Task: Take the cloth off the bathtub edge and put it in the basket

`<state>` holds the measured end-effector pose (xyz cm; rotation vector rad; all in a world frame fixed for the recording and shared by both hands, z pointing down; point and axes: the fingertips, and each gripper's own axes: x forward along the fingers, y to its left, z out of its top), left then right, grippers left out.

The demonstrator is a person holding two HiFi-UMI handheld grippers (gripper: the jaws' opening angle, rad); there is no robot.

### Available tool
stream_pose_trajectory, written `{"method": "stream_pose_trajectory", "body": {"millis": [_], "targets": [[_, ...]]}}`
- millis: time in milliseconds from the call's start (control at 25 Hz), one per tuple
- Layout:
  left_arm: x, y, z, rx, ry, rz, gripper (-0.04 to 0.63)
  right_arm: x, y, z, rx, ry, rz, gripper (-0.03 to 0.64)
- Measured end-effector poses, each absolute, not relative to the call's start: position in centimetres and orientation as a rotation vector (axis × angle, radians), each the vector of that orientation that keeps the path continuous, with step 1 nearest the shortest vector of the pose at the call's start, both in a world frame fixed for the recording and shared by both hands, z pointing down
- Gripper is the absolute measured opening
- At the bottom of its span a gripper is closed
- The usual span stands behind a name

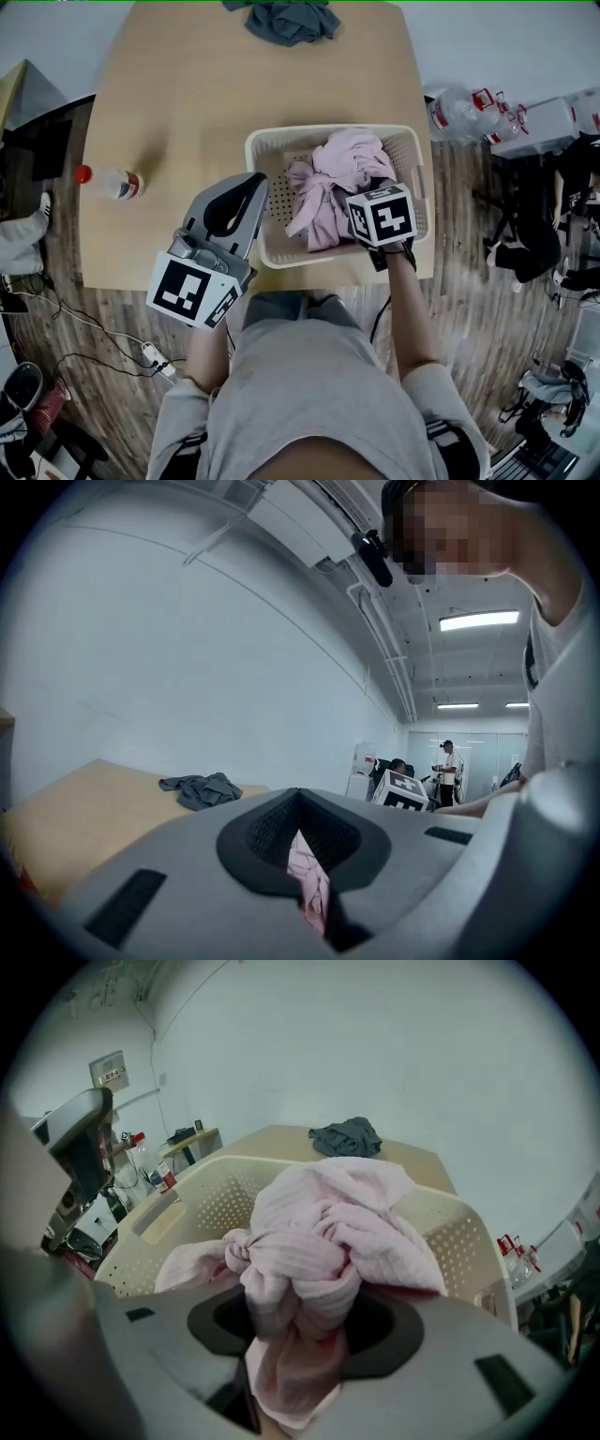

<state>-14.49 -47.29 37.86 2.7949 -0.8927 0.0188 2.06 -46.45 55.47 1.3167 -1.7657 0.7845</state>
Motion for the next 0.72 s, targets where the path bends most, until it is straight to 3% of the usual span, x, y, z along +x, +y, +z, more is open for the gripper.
{"method": "stream_pose_trajectory", "body": {"millis": [520,600,720], "targets": [[-13.0,-43.1,36.1,2.813,-0.964,0.011,0.005,2.6,-42.5,50.7,1.383,-1.943,0.661,0.242],[-12.7,-42.0,35.6,2.815,-0.990,0.006,0.005,2.9,-41.7,49.5,1.429,-1.990,0.613,0.190],[-11.9,-40.3,34.9,2.822,-1.022,0.005,0.005,3.2,-40.8,47.3,1.484,-2.088,0.562,0.056]]}}
